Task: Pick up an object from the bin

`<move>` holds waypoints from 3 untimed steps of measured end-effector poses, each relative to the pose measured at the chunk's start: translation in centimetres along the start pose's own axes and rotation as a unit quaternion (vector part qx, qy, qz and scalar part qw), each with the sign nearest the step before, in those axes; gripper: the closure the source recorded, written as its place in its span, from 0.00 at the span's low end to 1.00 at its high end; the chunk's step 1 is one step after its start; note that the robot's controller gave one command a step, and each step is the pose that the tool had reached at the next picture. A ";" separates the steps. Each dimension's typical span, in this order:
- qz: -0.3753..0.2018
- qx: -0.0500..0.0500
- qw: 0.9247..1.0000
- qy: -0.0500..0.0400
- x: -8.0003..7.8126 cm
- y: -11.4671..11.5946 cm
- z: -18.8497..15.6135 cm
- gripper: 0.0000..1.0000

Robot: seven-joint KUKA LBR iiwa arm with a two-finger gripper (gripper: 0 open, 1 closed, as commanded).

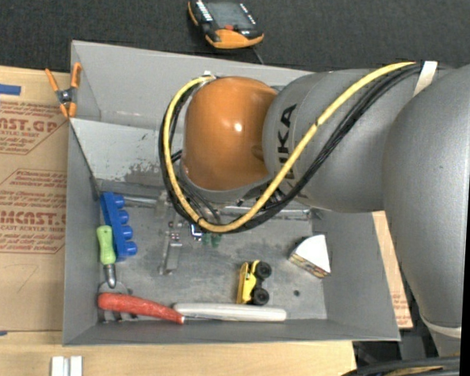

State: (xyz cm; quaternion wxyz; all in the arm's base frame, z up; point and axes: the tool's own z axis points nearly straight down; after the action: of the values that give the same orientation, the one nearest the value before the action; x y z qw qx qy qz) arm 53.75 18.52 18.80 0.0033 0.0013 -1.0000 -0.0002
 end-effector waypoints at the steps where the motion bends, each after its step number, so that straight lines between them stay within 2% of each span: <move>1: 0.001 -0.001 1.000 -0.004 -0.2 -0.1 -0.4 0.00; 2: -0.029 -0.001 1.000 -0.003 5.1 4.9 11.9 0.00; 3: -0.050 -0.002 0.999 -0.011 5.5 6.1 2.8 0.00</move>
Offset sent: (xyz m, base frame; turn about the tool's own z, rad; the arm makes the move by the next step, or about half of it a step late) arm -0.0521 0.0473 -0.1180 -0.0569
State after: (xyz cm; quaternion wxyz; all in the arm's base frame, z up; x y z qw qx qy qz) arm 48.26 24.63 16.01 -0.0075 0.0517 -0.9986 -0.0027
